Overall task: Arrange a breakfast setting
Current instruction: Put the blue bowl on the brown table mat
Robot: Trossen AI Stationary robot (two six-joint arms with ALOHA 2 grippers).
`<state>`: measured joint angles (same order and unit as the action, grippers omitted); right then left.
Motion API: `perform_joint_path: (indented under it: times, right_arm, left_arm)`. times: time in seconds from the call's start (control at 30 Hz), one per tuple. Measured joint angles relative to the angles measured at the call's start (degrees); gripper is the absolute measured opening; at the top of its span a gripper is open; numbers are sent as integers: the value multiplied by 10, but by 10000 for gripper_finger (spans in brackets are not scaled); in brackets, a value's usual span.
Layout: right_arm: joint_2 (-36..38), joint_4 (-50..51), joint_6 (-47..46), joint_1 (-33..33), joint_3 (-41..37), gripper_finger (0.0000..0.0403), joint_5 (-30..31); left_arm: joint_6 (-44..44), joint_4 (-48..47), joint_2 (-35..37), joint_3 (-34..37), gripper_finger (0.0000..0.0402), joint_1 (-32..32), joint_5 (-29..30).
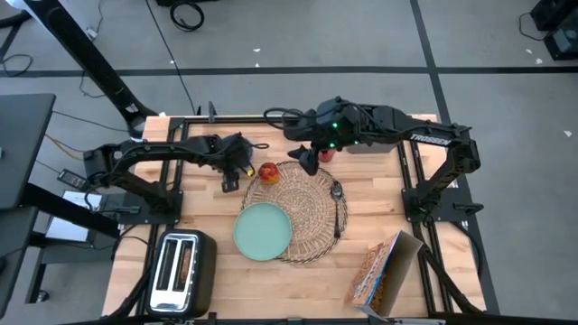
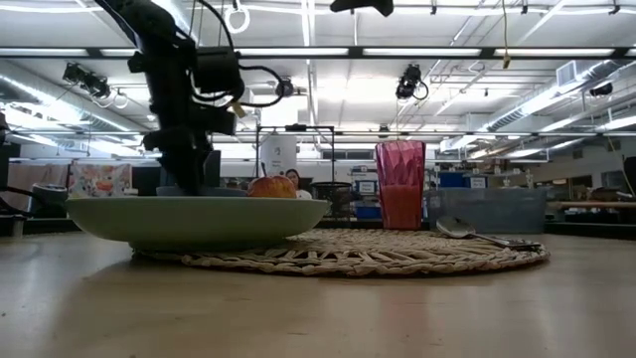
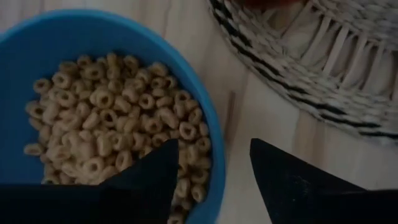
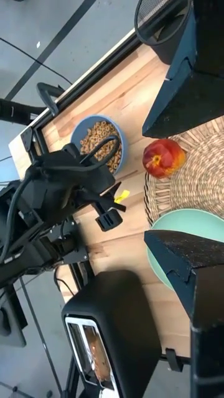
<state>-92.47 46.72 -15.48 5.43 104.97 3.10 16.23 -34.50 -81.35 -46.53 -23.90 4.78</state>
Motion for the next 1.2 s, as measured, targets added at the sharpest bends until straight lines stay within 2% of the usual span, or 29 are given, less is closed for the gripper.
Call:
perform_joint_path:
  times: [0.17,0.37,0.7,0.97,1.2]
  right_arm:
    - [2,-5,0,-6,0,258,0]
    - [2,-6,0,-6,0,258,-2]
    - [30,-7,-10,-9,0,258,-13]
    - [92,4,9,-9,0,258,-11]
    - [134,42,0,-9,0,258,3]
  left_arm:
    - [4,3,-8,1,168,1,0]
    - [59,4,-8,1,113,10,1]
    - [69,6,-8,1,15,10,0]
    - [39,5,-8,1,14,17,18]
    - [35,-80,-8,-42,14,32,19]
